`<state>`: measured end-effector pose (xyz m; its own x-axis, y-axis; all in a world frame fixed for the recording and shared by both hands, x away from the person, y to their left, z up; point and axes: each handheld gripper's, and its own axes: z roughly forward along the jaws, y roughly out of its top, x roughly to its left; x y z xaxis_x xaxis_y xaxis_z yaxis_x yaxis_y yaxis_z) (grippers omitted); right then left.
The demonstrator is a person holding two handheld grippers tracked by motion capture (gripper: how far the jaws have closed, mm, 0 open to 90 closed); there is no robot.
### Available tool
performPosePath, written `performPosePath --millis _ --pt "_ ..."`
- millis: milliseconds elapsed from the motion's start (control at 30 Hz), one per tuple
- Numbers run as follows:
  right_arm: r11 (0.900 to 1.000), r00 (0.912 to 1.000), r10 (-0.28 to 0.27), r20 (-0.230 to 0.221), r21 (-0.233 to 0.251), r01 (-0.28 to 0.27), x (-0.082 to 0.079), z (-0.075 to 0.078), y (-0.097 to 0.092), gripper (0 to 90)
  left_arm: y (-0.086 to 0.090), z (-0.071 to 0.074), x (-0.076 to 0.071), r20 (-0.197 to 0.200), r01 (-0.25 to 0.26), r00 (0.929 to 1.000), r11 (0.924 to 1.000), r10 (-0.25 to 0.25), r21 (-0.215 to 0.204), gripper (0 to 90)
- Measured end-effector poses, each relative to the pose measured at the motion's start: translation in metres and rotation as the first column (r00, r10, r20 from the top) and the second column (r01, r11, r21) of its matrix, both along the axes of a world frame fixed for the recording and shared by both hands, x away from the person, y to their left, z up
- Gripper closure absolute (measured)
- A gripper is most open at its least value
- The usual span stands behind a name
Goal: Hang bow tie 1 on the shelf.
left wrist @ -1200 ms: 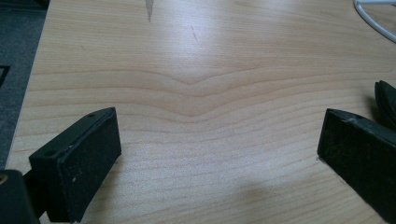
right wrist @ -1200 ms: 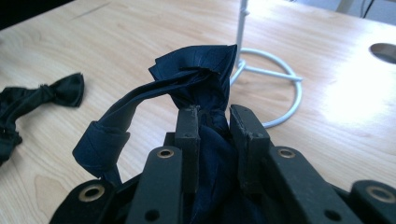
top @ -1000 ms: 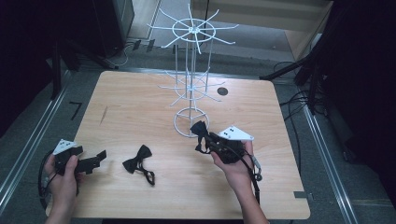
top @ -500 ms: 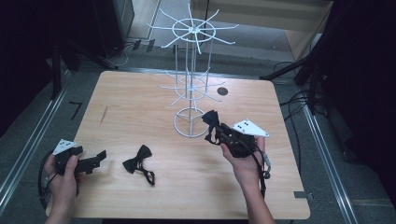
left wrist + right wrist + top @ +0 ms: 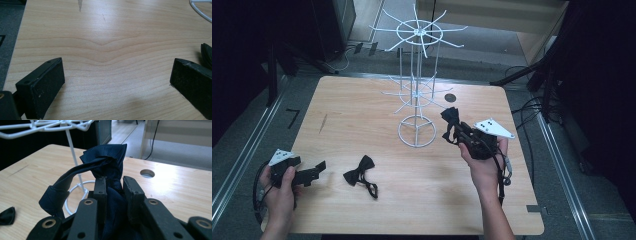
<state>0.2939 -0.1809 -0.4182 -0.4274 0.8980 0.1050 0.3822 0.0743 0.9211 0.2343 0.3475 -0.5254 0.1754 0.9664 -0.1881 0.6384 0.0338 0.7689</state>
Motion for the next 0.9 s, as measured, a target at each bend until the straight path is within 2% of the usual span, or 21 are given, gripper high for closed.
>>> performPosePath --millis 433,900 --pt "0.9986 0.9985 -0.053 0.010 0.007 0.053 0.010 0.013 -0.001 74.5 0.000 0.000 0.000 -0.002 -0.001 1.0000 1.0000 0.001 -0.004 0.0" --pt "0.9974 0.9972 -0.069 0.026 0.020 0.069 0.016 0.025 0.005 74.5 0.000 0.000 0.000 0.000 -0.001 1.0000 1.0000 0.001 -0.005 0.0"
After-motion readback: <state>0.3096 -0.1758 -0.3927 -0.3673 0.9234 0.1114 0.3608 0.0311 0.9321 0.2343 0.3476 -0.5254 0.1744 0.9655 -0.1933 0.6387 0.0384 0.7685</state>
